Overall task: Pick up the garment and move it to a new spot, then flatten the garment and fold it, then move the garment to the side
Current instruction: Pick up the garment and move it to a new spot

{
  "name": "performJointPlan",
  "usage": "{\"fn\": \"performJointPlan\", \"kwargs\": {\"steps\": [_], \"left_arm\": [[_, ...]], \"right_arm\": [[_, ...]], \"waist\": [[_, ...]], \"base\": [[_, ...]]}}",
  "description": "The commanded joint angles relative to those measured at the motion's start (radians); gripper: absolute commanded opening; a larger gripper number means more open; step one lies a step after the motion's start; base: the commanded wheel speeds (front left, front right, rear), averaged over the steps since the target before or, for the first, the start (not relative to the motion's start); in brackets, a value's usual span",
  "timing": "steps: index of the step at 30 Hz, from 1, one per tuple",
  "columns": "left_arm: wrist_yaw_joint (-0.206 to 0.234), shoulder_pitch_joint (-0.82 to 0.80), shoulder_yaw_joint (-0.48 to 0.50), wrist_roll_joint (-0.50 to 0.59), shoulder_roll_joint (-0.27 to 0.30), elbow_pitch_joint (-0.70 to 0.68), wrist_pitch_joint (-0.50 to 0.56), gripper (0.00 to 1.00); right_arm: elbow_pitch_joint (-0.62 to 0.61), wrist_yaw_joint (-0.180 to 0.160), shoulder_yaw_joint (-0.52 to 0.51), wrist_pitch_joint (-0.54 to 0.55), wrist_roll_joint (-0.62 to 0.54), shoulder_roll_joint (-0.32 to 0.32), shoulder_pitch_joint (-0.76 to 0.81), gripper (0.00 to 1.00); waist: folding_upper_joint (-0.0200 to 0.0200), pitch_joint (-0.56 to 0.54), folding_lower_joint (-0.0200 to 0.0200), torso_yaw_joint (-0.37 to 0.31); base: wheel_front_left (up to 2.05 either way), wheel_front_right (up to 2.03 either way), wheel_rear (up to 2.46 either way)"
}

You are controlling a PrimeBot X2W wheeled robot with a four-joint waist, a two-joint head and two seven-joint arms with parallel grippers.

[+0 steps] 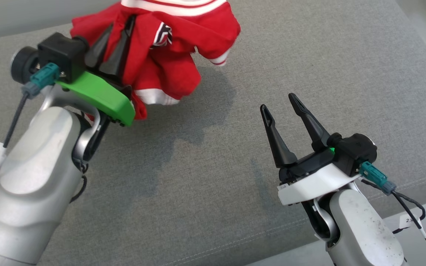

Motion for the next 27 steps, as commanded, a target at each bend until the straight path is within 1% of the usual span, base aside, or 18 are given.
{"fn": "performJointPlan", "kwargs": {"steps": [1, 6, 7, 10, 16, 17, 18, 19, 23, 27], "left_arm": [[0.005, 0.016, -0.003, -0.006, -0.011, 0.003, -0.009, 0.00], [0.005, 0.055, -0.038, -0.006, -0.064, 0.058, -0.032, 0.00], [-0.005, 0.073, -0.052, -0.014, -0.083, 0.095, -0.041, 0.00], [-0.020, 0.098, -0.067, -0.022, -0.111, 0.160, -0.061, 0.00], [-0.041, 0.127, -0.093, -0.020, -0.153, 0.280, -0.094, 0.00], [-0.046, 0.134, -0.101, -0.019, -0.163, 0.307, -0.097, 0.04], [-0.052, 0.138, -0.110, -0.017, -0.171, 0.331, -0.099, 0.44], [-0.054, 0.136, -0.118, -0.007, -0.175, 0.351, -0.104, 1.00], [-0.061, 0.137, -0.128, 0.015, -0.200, 0.394, -0.117, 1.00], [-0.063, 0.139, -0.131, 0.046, -0.204, 0.398, -0.123, 1.00]], "right_arm": [[-0.001, 0.000, -0.002, -0.007, 0.002, -0.002, 0.001, 1.00], [-0.003, 0.000, -0.004, -0.010, -0.002, -0.002, -0.003, 1.00], [-0.002, 0.000, -0.004, -0.012, -0.004, -0.002, -0.005, 1.00], [-0.002, 0.000, 0.000, -0.013, -0.004, -0.002, -0.012, 1.00], [0.008, 0.000, 0.000, -0.015, -0.008, -0.002, -0.018, 1.00], [0.011, 0.000, 0.000, -0.015, -0.010, -0.002, -0.019, 1.00], [0.014, 0.000, 0.002, -0.015, -0.011, -0.002, -0.020, 1.00], [0.016, 0.000, 0.002, -0.015, -0.012, -0.002, -0.021, 1.00], [0.025, 0.000, -0.003, -0.015, -0.017, -0.002, -0.017, 1.00], [0.028, 0.000, -0.001, -0.015, -0.011, -0.002, -0.007, 1.00]], "waist": [[-0.0001, 0.011, 0.0001, -0.012], [-0.0001, 0.023, 0.0001, -0.021], [-0.0001, 0.027, 0.0001, -0.024], [-0.0001, 0.033, 0.0001, -0.026], [-0.0001, 0.035, 0.0001, -0.023], [-0.0001, 0.033, 0.0001, -0.021], [-0.0001, 0.031, 0.0001, -0.019], [-0.0001, 0.029, 0.0001, -0.017], [-0.0001, 0.015, 0.0001, -0.001], [-0.0001, 0.002, 0.0001, 0.016]], "base": [[0.00, 0.00, 0.00], [0.00, 0.00, 0.00], [0.00, 0.00, 0.00], [0.00, 0.00, 0.00], [0.00, 0.00, 0.00], [0.00, 0.00, 0.00], [0.00, 0.00, 0.00], [0.00, 0.00, 0.00], [0.00, 0.00, 0.00], [0.00, 0.00, 0.00]]}}
